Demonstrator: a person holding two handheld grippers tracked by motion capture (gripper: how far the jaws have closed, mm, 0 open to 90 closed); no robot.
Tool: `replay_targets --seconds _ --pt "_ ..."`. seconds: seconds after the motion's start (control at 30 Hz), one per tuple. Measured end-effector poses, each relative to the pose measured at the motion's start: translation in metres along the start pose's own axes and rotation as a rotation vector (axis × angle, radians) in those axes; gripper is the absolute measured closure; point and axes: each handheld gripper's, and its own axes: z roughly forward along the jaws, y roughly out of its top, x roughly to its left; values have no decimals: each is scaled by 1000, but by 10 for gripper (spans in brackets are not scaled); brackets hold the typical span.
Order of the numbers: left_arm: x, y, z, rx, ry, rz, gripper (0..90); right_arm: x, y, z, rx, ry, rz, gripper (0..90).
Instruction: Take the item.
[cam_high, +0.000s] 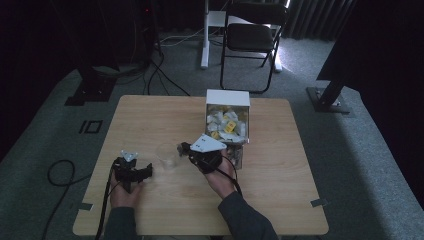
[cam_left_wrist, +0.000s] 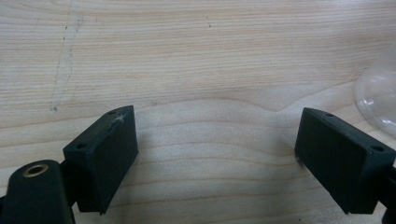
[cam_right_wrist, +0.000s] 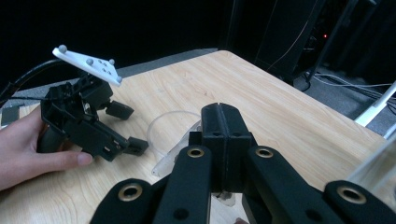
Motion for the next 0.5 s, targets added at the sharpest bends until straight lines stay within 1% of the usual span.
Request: replay_targets --seconds 0.5 --pt "0 0 0 3 -1 1 136 4 12 15 -5 7 -7 900"
